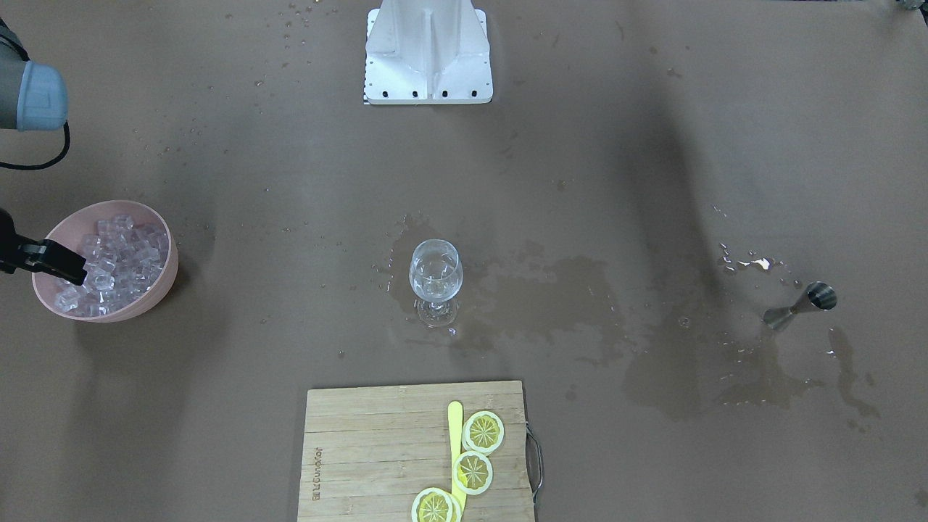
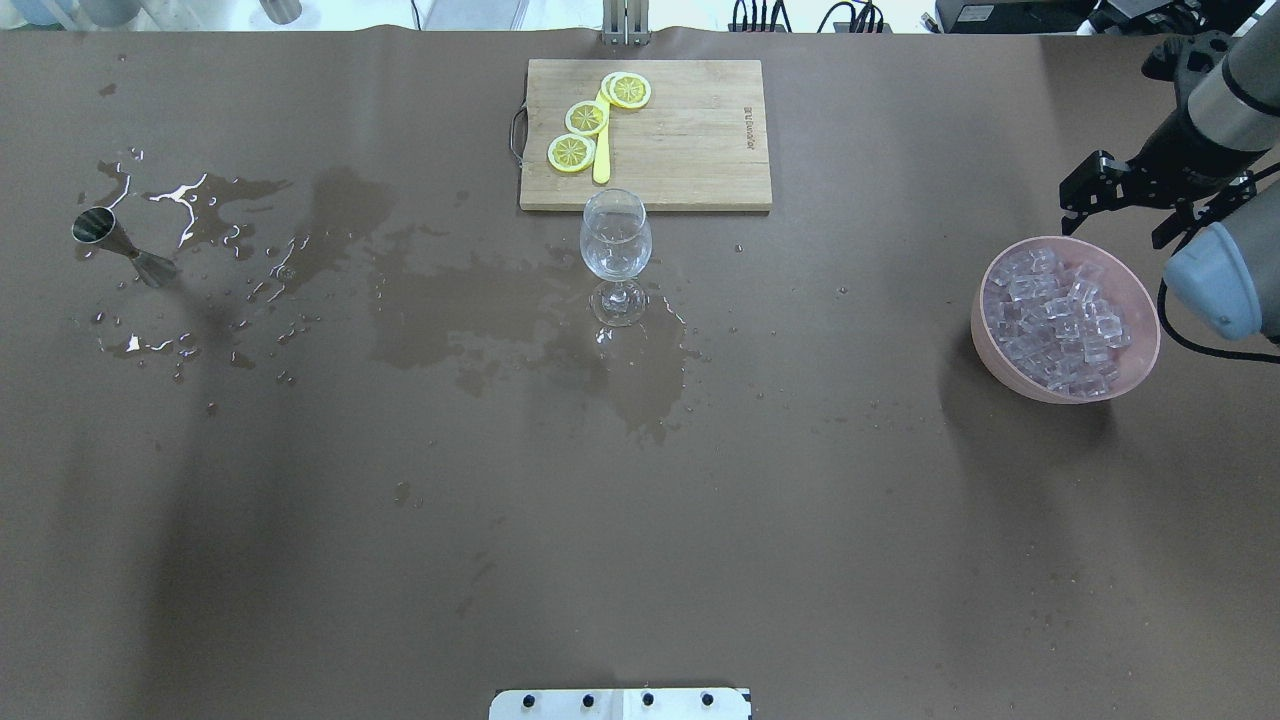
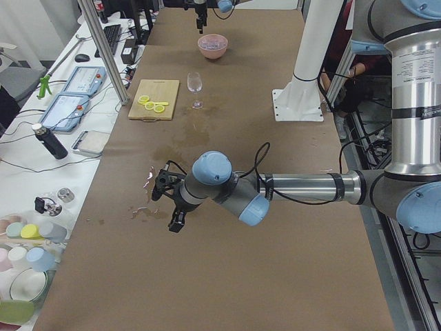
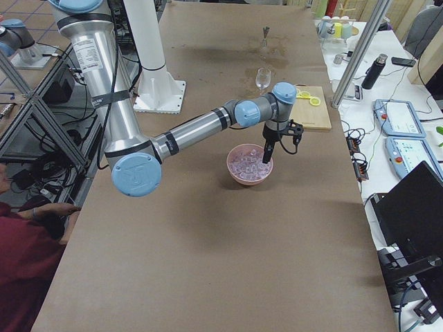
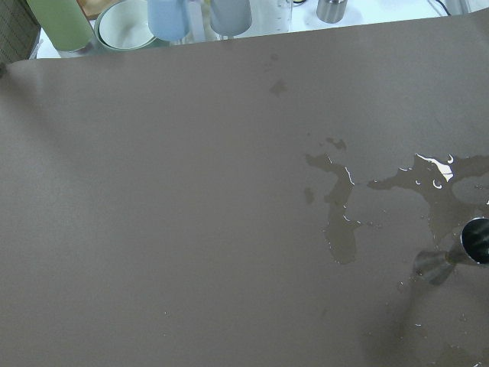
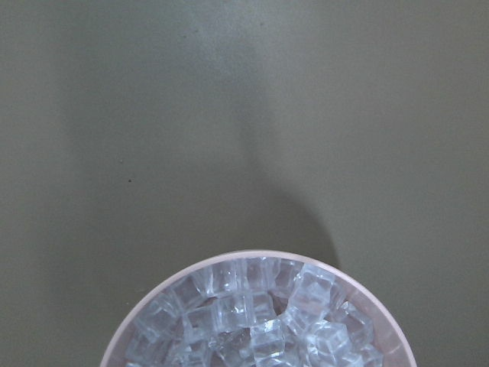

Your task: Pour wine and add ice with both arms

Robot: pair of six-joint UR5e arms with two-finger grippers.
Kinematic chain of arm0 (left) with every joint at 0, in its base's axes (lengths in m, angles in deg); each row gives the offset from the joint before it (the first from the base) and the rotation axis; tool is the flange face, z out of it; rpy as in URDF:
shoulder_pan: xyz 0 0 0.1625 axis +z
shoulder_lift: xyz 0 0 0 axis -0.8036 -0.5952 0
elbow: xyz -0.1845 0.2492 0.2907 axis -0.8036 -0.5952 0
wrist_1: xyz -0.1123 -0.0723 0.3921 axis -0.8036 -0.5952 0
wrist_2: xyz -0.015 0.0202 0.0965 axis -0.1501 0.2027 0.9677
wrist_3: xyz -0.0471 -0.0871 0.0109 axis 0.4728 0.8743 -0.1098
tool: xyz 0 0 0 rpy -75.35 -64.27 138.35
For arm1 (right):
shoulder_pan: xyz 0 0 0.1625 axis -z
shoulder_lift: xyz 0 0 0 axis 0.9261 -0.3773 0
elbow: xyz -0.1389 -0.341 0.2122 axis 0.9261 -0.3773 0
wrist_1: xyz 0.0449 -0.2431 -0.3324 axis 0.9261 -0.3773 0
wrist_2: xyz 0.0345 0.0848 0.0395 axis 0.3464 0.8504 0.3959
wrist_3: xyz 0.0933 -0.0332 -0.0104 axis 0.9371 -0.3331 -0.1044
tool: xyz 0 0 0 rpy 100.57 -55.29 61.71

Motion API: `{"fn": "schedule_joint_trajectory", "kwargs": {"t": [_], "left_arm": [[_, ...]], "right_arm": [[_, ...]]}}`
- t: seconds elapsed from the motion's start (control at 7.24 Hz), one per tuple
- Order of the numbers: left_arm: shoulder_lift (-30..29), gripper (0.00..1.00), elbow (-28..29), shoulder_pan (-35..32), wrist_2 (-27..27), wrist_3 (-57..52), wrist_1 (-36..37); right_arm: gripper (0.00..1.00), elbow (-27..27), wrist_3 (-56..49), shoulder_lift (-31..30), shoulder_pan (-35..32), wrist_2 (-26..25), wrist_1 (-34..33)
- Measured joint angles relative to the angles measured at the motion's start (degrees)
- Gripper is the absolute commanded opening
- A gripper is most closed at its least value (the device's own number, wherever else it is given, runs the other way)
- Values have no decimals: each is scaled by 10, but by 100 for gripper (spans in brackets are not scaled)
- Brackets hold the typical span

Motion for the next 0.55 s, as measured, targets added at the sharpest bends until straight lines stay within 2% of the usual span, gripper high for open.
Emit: {"fn": "schedule_joint_trajectory", "kwargs": {"t": [0.28, 0.41, 0.55], "left_arm": [[1, 98, 7, 54, 11, 106, -86], [2, 98, 13, 73, 21, 137, -123], [4, 98, 25, 90, 36, 159, -164]], "right_arm": [[98, -1, 10, -26, 15, -6, 23], [90, -1, 13, -34, 22, -9, 26], [90, -2, 19, -37, 32, -10, 26]]}}
